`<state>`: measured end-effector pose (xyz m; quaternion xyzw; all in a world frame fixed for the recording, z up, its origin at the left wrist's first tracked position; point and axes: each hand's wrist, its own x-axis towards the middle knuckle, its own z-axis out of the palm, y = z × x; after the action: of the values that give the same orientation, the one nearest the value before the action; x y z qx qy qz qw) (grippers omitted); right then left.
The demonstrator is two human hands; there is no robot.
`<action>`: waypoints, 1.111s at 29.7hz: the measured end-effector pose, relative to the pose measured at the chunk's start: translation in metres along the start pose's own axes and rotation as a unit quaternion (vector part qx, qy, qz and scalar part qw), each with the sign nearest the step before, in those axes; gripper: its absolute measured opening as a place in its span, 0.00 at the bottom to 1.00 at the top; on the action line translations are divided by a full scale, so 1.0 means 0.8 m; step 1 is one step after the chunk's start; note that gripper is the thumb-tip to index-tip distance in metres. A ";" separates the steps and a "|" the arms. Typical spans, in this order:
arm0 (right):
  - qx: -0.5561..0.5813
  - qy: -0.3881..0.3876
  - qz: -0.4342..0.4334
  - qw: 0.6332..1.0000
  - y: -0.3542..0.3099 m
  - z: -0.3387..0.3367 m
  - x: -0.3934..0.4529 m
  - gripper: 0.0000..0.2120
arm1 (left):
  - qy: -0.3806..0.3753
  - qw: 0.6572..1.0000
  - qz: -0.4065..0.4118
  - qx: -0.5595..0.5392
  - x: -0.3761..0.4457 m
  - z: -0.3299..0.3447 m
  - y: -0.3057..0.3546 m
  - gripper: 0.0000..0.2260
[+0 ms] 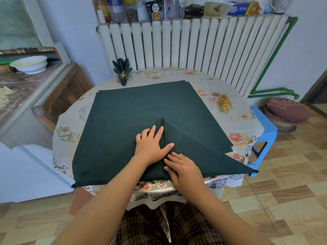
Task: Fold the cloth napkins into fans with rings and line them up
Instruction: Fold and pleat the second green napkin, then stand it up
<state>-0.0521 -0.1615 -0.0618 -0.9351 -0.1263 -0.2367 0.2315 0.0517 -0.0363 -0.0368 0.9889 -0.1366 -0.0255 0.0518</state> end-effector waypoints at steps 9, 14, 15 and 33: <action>0.008 -0.055 -0.040 0.998 0.030 -0.015 0.003 0.17 | -0.007 1.000 -0.003 0.009 -0.001 -0.003 0.002 0.36; 0.011 -0.089 -0.029 0.996 0.035 -0.021 0.004 0.18 | -0.009 1.000 -0.010 0.014 -0.002 -0.003 0.006 0.38; 0.010 -0.095 -0.031 0.995 0.033 -0.021 0.003 0.18 | -0.008 1.000 -0.009 0.015 -0.002 -0.004 0.005 0.38; -0.055 -0.045 0.083 0.994 0.100 -0.079 -0.056 0.23 | -0.010 1.000 0.004 -0.008 -0.002 -0.003 0.001 0.39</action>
<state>-0.0870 -0.2676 -0.0646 -0.9634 -0.0452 -0.1808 0.1928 0.0500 -0.0365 -0.0346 0.9877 -0.1404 -0.0365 0.0582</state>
